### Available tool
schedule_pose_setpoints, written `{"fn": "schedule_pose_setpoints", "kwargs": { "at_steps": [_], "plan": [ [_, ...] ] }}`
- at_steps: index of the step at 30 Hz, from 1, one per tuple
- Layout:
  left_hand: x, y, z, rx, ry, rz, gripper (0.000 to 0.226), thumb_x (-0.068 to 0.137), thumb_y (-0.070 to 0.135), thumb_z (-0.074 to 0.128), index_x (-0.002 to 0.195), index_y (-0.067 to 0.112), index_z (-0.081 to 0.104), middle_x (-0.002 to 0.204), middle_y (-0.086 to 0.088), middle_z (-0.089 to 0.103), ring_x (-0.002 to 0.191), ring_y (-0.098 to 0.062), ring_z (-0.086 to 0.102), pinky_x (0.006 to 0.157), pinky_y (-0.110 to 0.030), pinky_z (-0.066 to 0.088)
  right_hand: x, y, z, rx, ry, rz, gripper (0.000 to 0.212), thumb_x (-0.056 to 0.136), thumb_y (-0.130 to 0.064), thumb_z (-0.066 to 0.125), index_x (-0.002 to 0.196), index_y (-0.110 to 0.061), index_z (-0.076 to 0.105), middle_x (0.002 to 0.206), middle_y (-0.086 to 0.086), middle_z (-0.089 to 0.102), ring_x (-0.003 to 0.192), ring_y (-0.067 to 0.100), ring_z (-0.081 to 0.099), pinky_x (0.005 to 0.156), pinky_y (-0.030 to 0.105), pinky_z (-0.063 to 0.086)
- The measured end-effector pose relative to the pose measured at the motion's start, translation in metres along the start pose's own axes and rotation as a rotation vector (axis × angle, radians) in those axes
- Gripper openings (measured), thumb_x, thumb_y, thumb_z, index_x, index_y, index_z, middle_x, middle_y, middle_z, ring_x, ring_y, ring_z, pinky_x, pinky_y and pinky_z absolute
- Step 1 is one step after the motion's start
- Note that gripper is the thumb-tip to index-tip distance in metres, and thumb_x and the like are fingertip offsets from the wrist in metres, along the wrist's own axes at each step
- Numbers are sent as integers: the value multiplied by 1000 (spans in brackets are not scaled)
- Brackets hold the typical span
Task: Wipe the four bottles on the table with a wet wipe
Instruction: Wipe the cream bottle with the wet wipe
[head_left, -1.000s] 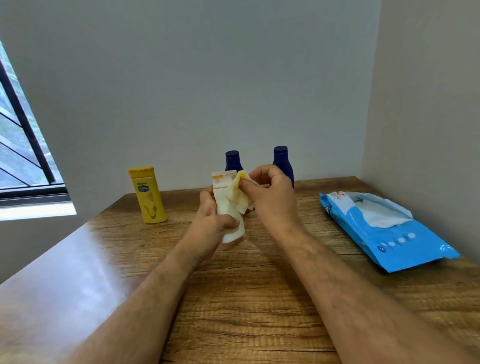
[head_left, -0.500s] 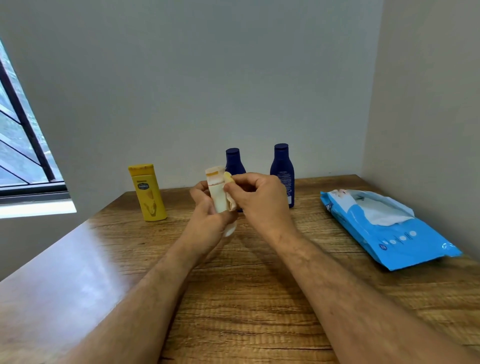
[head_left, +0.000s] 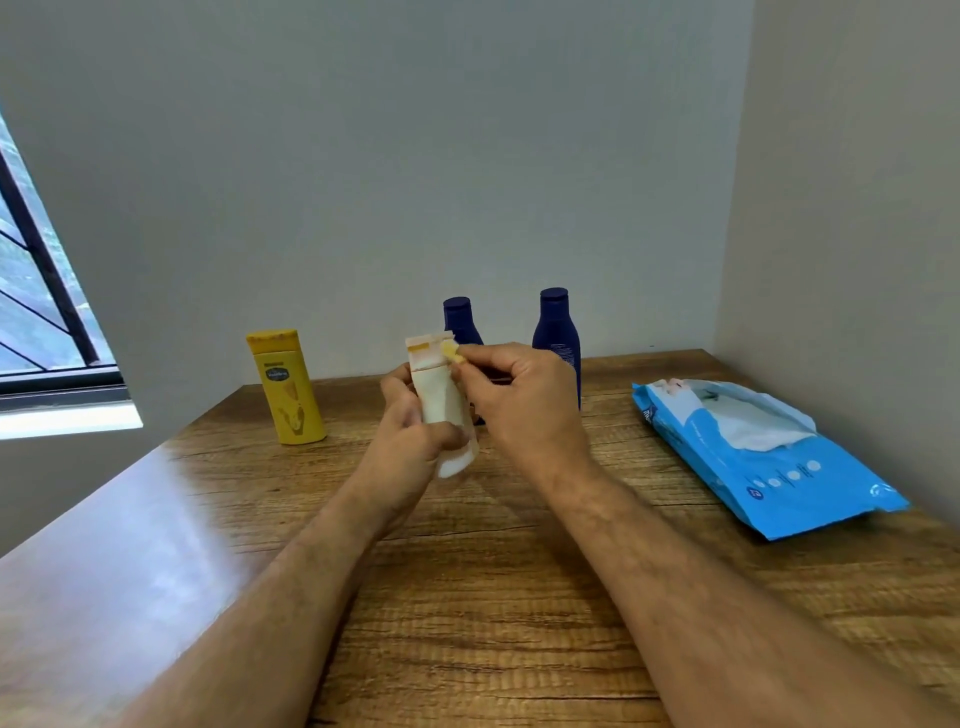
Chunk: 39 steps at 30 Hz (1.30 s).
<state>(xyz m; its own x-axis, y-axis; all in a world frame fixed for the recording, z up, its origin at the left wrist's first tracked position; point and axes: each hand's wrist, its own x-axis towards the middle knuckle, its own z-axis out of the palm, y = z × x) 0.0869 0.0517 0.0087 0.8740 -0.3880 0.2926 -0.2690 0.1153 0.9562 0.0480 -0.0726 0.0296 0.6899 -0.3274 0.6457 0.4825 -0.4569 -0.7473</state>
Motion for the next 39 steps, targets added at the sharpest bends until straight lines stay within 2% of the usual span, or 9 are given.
{"fn": "schedule_pose_setpoints", "kwargs": {
  "at_steps": [4, 12, 16, 20, 24, 28, 32, 36, 39],
  "plan": [
    [0, 1, -2, -99, 23, 21, 78, 69, -9, 59, 136, 19, 32, 131, -16, 56, 116, -29, 66, 91, -49, 58, -5, -5, 9, -184, -24, -175, 22, 92, -24, 70, 113, -20, 76, 108, -6, 72, 99, 3, 64, 91, 17, 53],
    [-1, 2, 2, -105, -8, -48, 69, 85, -18, 52, 139, 20, 33, 131, -18, 52, 107, -28, 63, 84, -44, 59, 4, 3, 3, 122, 73, 174, 19, 92, -28, 70, 109, -21, 75, 94, -11, 74, 87, 2, 69, 74, 24, 60],
    [-2, 5, 4, -292, 3, -84, 47, 99, 1, 49, 141, 19, 39, 130, -16, 59, 111, -30, 63, 78, -40, 62, 6, 3, 2, 172, 77, 220, 21, 92, -23, 71, 112, -19, 75, 100, -7, 75, 91, 6, 70, 78, 32, 62],
    [3, 4, 0, -309, 88, -33, 35, 104, 10, 43, 136, 21, 52, 124, -11, 69, 108, -25, 68, 85, -41, 60, 3, 0, 2, 142, -13, 149, 19, 92, -20, 70, 111, -21, 75, 108, -5, 74, 95, 7, 69, 77, 29, 62],
    [4, 2, 0, -288, 160, -38, 39, 102, 6, 43, 138, 22, 48, 125, -14, 66, 107, -32, 66, 89, -50, 57, 6, 3, 2, 152, 64, 185, 20, 93, -21, 69, 112, -18, 75, 102, -6, 74, 90, 4, 68, 73, 18, 59],
    [0, 4, 0, -312, 87, -60, 34, 101, 19, 42, 133, 15, 53, 105, -13, 64, 80, -24, 61, 59, -35, 54, 9, 2, -2, 304, -6, 222, 20, 90, -20, 72, 110, -19, 75, 100, -8, 75, 93, 2, 69, 72, 10, 54],
    [-1, 5, 2, -354, 40, -71, 64, 83, 34, 63, 138, 10, 42, 101, -14, 56, 61, -17, 52, 45, -29, 45, 5, 2, 7, 297, -68, 249, 20, 90, -19, 72, 109, -20, 75, 100, -7, 75, 93, 4, 70, 80, 19, 58],
    [-2, 6, 1, -418, 18, -111, 66, 82, 25, 61, 141, 8, 39, 99, -17, 58, 65, -23, 56, 51, -33, 49, 4, 5, 6, 260, -38, 330, 16, 92, -16, 70, 108, -18, 74, 97, -4, 74, 88, 7, 71, 68, 15, 57],
    [-2, 3, -2, -390, 26, -105, 38, 94, 19, 50, 130, 6, 50, 102, -18, 64, 73, -26, 66, 70, -42, 53, 1, 2, 2, 171, -35, 239, 18, 92, -19, 70, 109, -19, 75, 102, -5, 73, 86, 3, 69, 62, 14, 57]
  ]
}}
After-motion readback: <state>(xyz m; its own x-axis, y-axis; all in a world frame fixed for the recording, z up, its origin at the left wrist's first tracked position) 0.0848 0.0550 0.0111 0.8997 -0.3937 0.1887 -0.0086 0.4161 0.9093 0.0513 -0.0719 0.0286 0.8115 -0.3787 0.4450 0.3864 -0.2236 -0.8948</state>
